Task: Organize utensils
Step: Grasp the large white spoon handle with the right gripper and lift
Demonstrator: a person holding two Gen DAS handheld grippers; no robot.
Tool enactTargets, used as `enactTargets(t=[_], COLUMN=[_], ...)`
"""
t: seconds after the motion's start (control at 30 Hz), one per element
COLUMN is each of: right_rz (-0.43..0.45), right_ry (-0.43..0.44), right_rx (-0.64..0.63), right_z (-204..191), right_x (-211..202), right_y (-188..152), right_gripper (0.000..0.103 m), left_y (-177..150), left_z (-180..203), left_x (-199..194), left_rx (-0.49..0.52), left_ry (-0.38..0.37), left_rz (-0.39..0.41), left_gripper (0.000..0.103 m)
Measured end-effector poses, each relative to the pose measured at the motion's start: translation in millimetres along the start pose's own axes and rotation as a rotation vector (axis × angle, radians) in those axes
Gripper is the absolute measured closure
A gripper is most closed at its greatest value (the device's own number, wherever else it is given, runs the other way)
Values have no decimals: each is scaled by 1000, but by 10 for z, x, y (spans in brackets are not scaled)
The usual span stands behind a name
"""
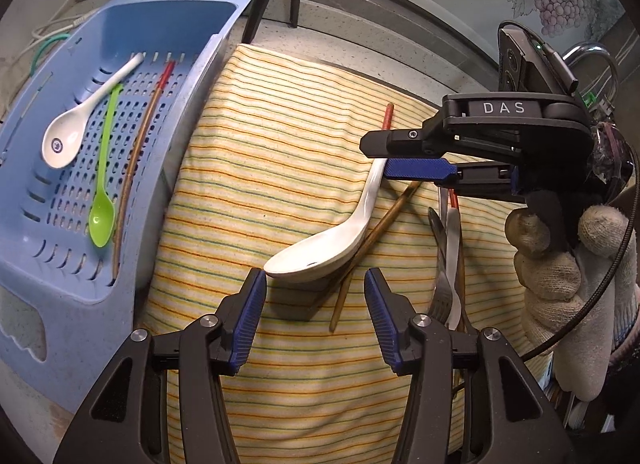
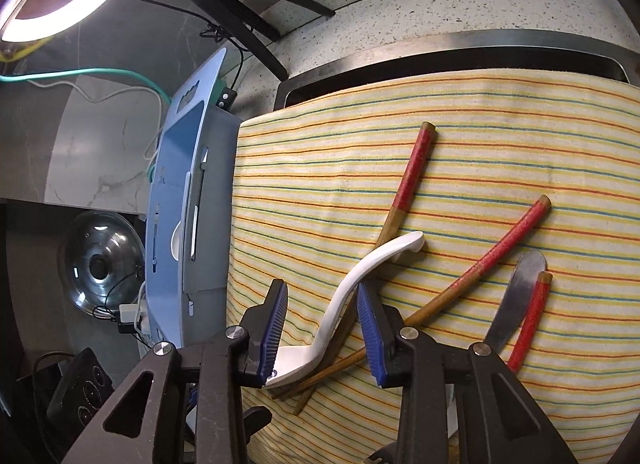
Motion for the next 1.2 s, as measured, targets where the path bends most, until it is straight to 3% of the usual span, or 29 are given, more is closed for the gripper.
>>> enactTargets(t=[0.27,0.37,0.77,0.9,1.2], right_rz=[-17,-1,-31,-27,0], right_ry=[19,-27,-67,-75,-45], right_rx=[-14,-61,-69,-101,-90], right_z=[-124,-195,-202,-245,-190], right_x=[-22,-32,192,229,174], right_y=[12,20,57,40,0], right_gripper=[74,74,76,94,95], left_y=[85,108,121,67,-26], left_z=[-17,-37,-94,-166,-184], left_x=[72,89,177,195,166], left_rx=[0,-3,-24,-61,-49], left_ry=[-18,-18,-41,-56,-84], left_rz=[-11,-12,-28,-32,-11], left_gripper=[53,53,59,59,64])
Point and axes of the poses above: each gripper's, at about its wrist camera, not at the fingertips, and x roughly the way its jaws point, z to its right, y to its top, the point moved 4 cm from there along x, roughly the way its jaws point, and after that the axes turned 15 degrees about -y, right-handed, at the moved point
